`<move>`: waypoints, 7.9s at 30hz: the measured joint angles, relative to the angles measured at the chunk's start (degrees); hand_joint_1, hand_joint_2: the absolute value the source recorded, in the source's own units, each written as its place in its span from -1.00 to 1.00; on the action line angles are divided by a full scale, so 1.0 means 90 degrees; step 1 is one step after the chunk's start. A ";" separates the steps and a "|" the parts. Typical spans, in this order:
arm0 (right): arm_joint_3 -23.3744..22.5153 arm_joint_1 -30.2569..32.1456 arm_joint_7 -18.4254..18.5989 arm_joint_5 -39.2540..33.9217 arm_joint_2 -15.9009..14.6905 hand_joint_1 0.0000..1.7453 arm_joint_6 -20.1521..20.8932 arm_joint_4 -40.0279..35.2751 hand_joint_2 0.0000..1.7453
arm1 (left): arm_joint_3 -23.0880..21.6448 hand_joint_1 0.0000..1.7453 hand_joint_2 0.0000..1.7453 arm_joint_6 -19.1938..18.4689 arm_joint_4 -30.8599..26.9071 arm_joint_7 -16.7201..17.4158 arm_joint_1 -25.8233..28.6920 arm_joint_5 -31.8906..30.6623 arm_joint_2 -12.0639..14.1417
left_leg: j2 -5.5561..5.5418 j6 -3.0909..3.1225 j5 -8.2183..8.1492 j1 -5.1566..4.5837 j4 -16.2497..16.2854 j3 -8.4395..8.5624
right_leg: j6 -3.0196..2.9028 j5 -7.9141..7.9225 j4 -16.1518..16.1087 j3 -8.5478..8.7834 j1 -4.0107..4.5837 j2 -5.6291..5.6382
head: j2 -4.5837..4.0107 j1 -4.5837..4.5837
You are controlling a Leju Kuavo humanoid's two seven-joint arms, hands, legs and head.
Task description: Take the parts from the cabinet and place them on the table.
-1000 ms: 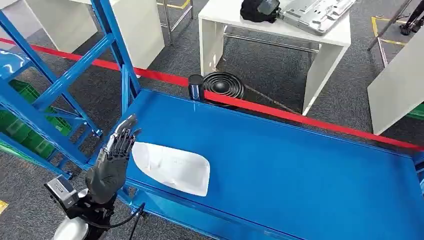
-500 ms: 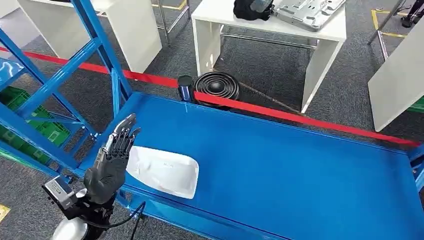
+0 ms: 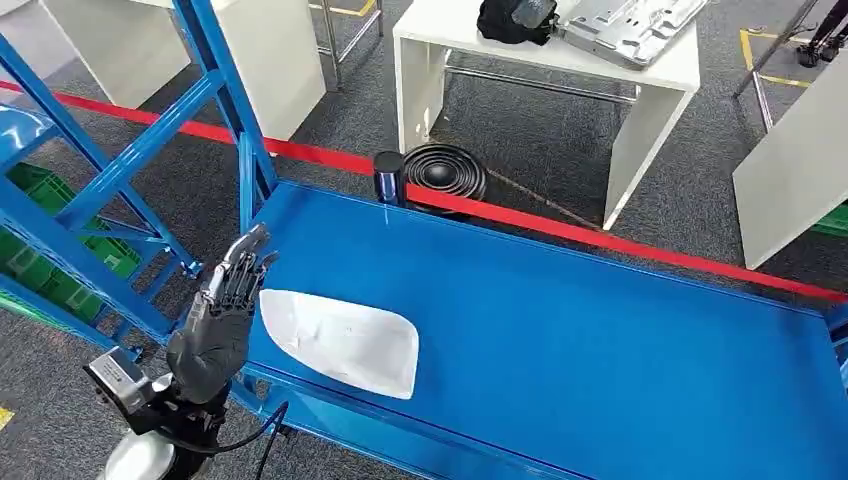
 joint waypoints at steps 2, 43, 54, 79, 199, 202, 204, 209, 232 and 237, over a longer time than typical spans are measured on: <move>0.0015 -0.0022 0.0000 0.0000 -0.0007 -1.00 0.0000 0.0000 -1.00 | -0.0012 -1.00 -1.00 0.0027 0.0000 -0.0002 -0.0003 0.0000 -0.0002 | -0.0005 -0.0084 -0.0057 -0.0028 0.0117 -0.0032 | -0.0028 0.0242 -0.0904 0.0446 -0.0014 -0.0025 | 0.0000 0.0000; 0.0138 -0.0026 0.0058 -0.0117 -0.0010 -1.00 -0.0005 0.0000 -1.00 | -0.0029 -1.00 1.00 0.0092 0.0097 -0.0078 -0.0010 0.0078 -0.0019 | 0.0019 -0.0323 -0.1232 0.0056 0.2188 -0.0817 | -0.0290 0.0451 -0.0908 0.0298 -0.0014 -0.0025 | 0.0000 -0.0058; 0.0221 -0.0034 0.0051 -0.0119 -0.0002 -1.00 -0.0036 -0.0002 -1.00 | -0.0029 -1.00 1.00 0.0503 0.0090 -0.0119 -0.0027 -0.0724 -0.0032 | 0.0039 -0.0004 -0.0175 0.0021 -0.0050 0.0239 | -0.0144 0.0353 -0.0731 0.0185 0.0039 -0.0014 | 0.0000 -0.0039; 0.0386 -0.0035 0.0066 -0.0233 -0.0010 -1.00 -0.0058 -0.0002 -1.00 | -0.0500 -1.00 1.00 0.1493 0.0308 0.0284 -0.0088 -0.3801 0.0165 | 0.0025 -0.0177 -0.0343 -0.0011 0.0200 0.0108 | -0.0256 0.0432 -0.0873 0.0307 0.0038 0.0000 | 0.0000 -0.0046; 0.1940 -0.0208 0.0393 -0.0770 -0.0337 -1.00 -0.0056 -0.0522 -1.00 | -0.0340 -1.00 1.00 -0.0175 0.1355 0.0007 -0.1244 -0.3915 -0.0277 | 0.0015 -0.0217 -0.0357 0.0038 0.1073 -0.0447 | -0.0276 0.0427 -0.0923 0.0379 0.0024 0.0007 | 0.0000 -0.0070; 0.2018 -0.0216 0.0393 -0.0814 -0.0333 -1.00 -0.0061 -0.0549 -1.00 | -0.0430 -1.00 1.00 -0.0284 0.1401 0.0071 -0.1369 -0.3903 -0.0289 | 0.0024 -0.0060 -0.0187 -0.0052 0.0174 -0.0005 | -0.0245 0.0427 -0.0916 0.0344 0.0054 0.0015 | 0.0000 -0.0056; 0.2057 -0.0187 0.0393 -0.0852 -0.0335 -1.00 -0.0063 -0.0563 -1.00 | -0.0503 -1.00 1.00 -0.0378 0.1457 0.0158 -0.1418 -0.3929 -0.0289 | 0.0016 -0.0048 -0.0181 -0.0084 0.0184 -0.0030 | -0.0175 0.0456 -0.0937 0.0324 0.0022 0.0005 | 0.0000 -0.0053; 0.2154 -0.0185 0.0396 -0.0928 -0.0376 -1.00 -0.0087 -0.0592 -1.00 | -0.0687 -1.00 1.00 -0.0578 0.1632 0.0289 -0.1602 -0.3995 -0.0301 | 0.0035 0.0055 -0.0012 -0.0021 -0.0064 0.0076 | -0.0183 -0.0043 0.0081 -0.0184 0.0035 -0.0006 | 0.0000 -0.0019; 0.2530 -0.0145 0.0413 -0.1153 -0.0459 -1.00 -0.0065 -0.0670 -1.00 | -0.1098 -1.00 1.00 -0.1265 0.2101 0.0539 -0.2007 -0.4301 -0.0204 | 0.0035 -0.0083 -0.0243 -0.0029 0.0202 0.0018 | -0.0251 0.0527 -0.0906 0.0247 0.0062 -0.0002 | 0.0000 -0.0036; 0.2598 -0.0140 0.0418 -0.1185 -0.0479 -1.00 -0.0080 -0.0685 -1.00 | -0.1107 -1.00 1.00 -0.1363 0.2125 0.0554 -0.2038 -0.4359 -0.0187 | 0.0058 0.0002 -0.0081 -0.0021 -0.0039 0.0143 | -0.0114 0.0515 -0.0889 0.0201 0.0045 -0.0021 | 0.0000 -0.0037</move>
